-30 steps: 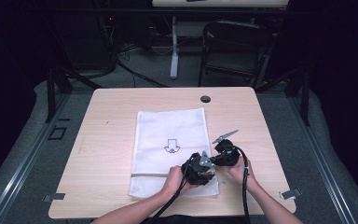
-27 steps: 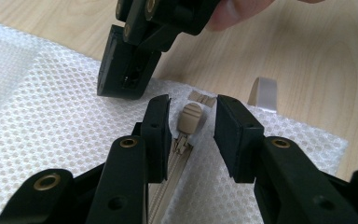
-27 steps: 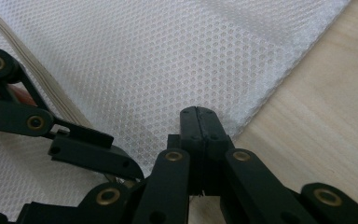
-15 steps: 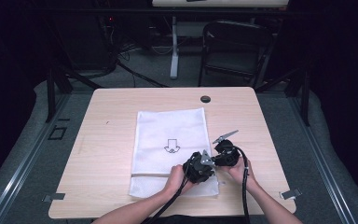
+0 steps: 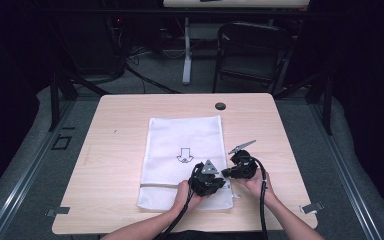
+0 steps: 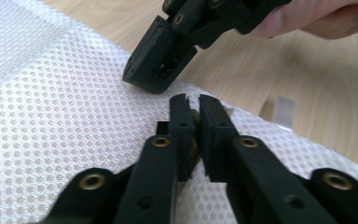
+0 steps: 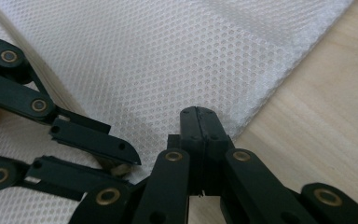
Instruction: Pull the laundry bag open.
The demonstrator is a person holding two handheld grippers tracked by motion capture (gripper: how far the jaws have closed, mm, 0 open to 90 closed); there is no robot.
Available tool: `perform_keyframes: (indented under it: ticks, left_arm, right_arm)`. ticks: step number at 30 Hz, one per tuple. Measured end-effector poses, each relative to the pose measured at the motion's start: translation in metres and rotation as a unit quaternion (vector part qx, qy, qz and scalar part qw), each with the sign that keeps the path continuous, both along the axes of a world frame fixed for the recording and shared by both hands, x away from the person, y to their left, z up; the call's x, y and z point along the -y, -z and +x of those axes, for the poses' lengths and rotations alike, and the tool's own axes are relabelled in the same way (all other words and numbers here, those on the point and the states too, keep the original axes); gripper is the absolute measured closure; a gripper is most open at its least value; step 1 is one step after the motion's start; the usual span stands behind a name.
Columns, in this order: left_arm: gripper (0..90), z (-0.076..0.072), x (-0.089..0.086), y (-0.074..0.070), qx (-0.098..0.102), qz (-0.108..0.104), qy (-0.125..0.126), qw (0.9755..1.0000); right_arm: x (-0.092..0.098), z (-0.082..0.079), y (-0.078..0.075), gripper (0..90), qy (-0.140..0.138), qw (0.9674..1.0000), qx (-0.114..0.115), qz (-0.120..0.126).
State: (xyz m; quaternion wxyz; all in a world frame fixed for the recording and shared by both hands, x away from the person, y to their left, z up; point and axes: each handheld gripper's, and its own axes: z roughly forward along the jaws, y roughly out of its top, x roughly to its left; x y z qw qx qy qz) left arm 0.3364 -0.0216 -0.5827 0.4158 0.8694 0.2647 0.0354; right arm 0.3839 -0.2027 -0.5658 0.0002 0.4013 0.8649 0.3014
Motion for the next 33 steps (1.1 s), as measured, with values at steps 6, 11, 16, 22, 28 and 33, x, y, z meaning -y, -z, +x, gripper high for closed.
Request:
perform_keyframes:
  ticks: [6,11,16,22,28,33]
  left_arm:
    - [87.5,-0.001,0.0,0.001,0.004,0.003,0.001,1.0]
    - [87.5,-0.003,0.001,0.001,0.009,0.002,-0.008,0.9999]
    - [87.5,-0.004,0.002,0.002,0.023,0.003,-0.033,0.9992]
    - [87.5,-0.003,-0.001,0.002,0.017,-0.002,-0.048,0.9987]
    - [87.5,-0.003,-0.002,0.003,0.013,0.0,-0.057,0.9983]
    - [87.7,-0.003,-0.004,0.002,0.01,0.001,-0.055,0.9985]
  right_arm:
    - [0.003,-0.008,-0.012,90.0,0.007,0.9999,0.008,-0.004]
    - [0.013,-0.024,-0.022,90.0,0.02,0.9995,-0.023,-0.005]
    - [0.002,-0.034,-0.021,90.0,0.02,0.9987,-0.044,-0.018]
    - [0.0,-0.031,-0.012,90.0,0.025,0.9983,-0.049,-0.02]
    - [-0.008,-0.035,-0.006,90.0,0.025,0.9989,-0.034,-0.019]
    - [-0.011,-0.036,-0.009,90.0,-0.004,0.9981,-0.018,-0.059]
